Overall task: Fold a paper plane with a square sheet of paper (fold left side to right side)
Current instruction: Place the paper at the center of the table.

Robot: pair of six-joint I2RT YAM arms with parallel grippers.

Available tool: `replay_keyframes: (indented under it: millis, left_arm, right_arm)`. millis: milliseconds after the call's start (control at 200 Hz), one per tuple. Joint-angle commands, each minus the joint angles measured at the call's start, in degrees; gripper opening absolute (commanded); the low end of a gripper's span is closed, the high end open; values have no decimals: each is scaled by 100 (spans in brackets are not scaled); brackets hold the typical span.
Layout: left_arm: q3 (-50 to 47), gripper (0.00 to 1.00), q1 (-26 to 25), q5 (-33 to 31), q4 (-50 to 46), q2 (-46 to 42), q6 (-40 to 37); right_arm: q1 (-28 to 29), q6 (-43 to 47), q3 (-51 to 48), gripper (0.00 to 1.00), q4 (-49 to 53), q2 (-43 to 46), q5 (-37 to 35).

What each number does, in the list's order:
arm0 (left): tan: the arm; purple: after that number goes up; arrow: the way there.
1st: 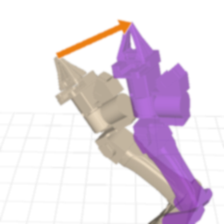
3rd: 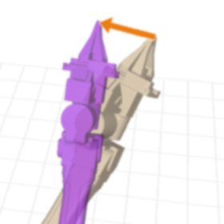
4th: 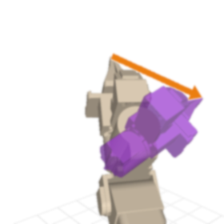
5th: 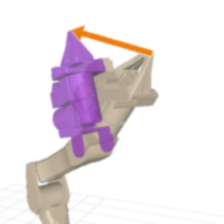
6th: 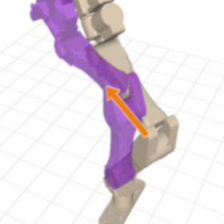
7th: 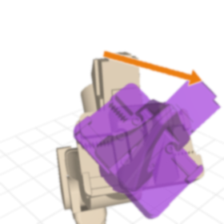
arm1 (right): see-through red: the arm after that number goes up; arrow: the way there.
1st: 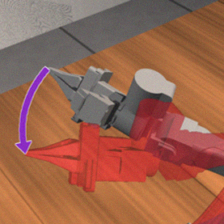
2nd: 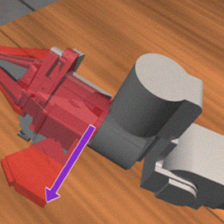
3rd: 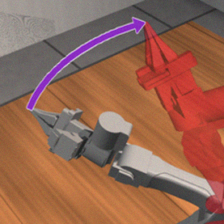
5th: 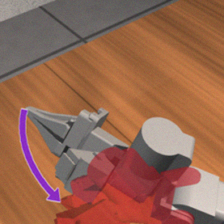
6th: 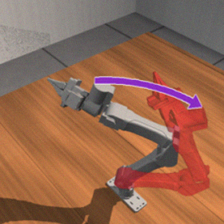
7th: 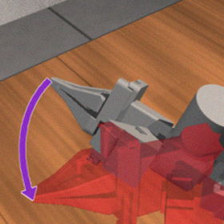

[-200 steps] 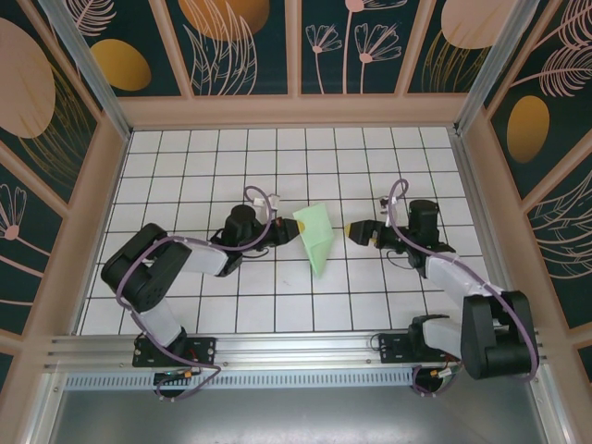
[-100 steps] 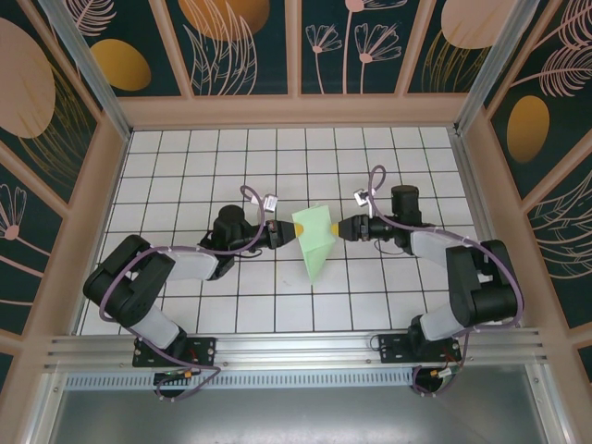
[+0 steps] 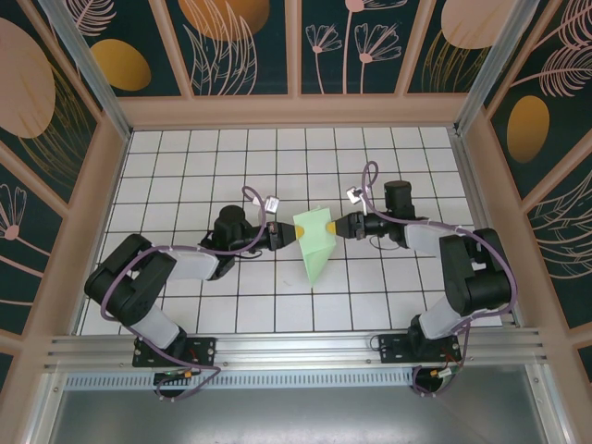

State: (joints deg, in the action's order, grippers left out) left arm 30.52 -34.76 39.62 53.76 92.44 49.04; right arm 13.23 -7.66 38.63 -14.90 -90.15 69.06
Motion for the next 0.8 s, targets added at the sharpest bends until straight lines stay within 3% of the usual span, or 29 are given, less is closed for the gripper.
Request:
replay_keyframes:
  millis: [0,70,145,220,355,485,636,796]
  left_arm:
    - [98,2,28,-18,-38,147,-156]
    - [160,14,39,-204,-296,162,-244]
    - [229,39,32,-553,-798,54,-460]
    - [345,44,32,-1040,-1572,-221,-864]
    - [612,66,33,-2551,-3300,-890,-1494]
    - [646,71,37,-3317,-4084,-1570,-1734]
    - [508,68,-30,-3052,-4169,-2023,-1700]
    - [545,67,-706,-3198,-4380,-1893,-1612]
  right_arm:
    - [76,186,166,21,82,-90,165]
    - [135,177,171,13,187,-108,19]
    - [194,104,171,6,298,-101,-202]
    - [220,-39,131,2,345,-42,-406]
    - [221,-602,49,0,338,97,-1062]
    - [242,-1152,77,0,407,46,-1340]
    - [294,-1510,215,0,741,8,-1750]
    - [300,-1904,355,0,1035,-85,-2084]
